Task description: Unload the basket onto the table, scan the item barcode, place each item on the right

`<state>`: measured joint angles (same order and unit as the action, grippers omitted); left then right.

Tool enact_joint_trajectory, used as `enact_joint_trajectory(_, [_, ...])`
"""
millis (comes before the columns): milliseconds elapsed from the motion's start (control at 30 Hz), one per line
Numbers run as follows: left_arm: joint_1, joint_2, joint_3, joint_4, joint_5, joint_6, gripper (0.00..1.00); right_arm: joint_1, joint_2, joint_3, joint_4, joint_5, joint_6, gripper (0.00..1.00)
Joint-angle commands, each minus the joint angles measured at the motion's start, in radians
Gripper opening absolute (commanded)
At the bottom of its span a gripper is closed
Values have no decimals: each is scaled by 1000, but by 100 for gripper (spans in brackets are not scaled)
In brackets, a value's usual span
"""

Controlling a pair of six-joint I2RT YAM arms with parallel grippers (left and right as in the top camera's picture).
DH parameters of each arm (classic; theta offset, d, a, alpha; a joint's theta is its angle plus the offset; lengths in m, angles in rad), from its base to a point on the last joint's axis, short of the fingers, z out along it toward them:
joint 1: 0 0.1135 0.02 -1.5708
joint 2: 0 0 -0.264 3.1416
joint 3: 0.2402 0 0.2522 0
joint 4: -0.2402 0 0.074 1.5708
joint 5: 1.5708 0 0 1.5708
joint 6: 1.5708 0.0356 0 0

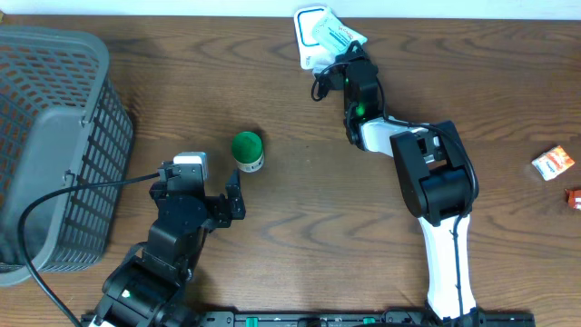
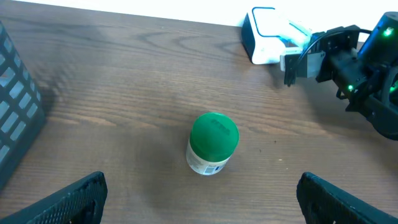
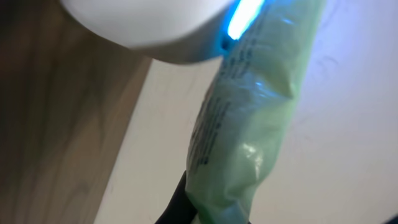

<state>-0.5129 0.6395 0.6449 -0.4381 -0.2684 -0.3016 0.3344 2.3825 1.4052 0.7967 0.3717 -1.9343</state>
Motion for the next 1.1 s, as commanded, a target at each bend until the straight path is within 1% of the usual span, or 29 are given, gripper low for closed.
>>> enact_joint_trajectory(0, [3, -1, 2, 4, -14, 13, 98, 7, 15, -1, -25, 7, -19, 1])
enact_joint_trajectory(167, [3, -1, 2, 4, -14, 13, 98, 28, 15, -2, -80, 8, -19, 1])
enact_joint_trajectory(267, [3, -1, 2, 3, -14, 13, 98, 37, 9, -2, -84, 8, -20, 1])
enact_joint_trajectory(467, [3, -1, 2, 4, -14, 13, 98, 55, -70, -2, -113, 10, -20, 1])
enact_joint_trajectory(533, [3, -1, 2, 4, -14, 13, 98, 60, -111, -2, -164, 24, -19, 1])
enact_joint_trajectory(633, [3, -1, 2, 4, -14, 13, 98, 70, -186, -2, -353, 73, -5, 1])
enact_joint_trajectory(700, [3, -1, 2, 4, -14, 13, 98, 85, -246, -2, -510, 104, 69, 1])
enact_joint_trajectory(833, [3, -1, 2, 4, -14, 13, 98, 103, -379, -2, -774, 125, 329, 1])
enact_joint_trajectory(900, [3, -1, 2, 4, -14, 13, 98, 100, -446, -2, -872, 117, 454, 1])
enact_joint_trajectory(933, [3, -1, 2, 4, -14, 13, 98, 93, -476, -2, -906, 114, 512, 1])
enact_joint_trajectory(967, [3, -1, 2, 4, -14, 13, 98, 82, -518, -2, -940, 116, 611, 1])
enact_joint_trajectory(1000, [3, -1, 2, 4, -14, 13, 98, 76, -530, -2, -950, 117, 653, 1])
enact_joint_trajectory(1067, [3, -1, 2, 4, -14, 13, 98, 46, -578, -2, -991, 121, 845, 1])
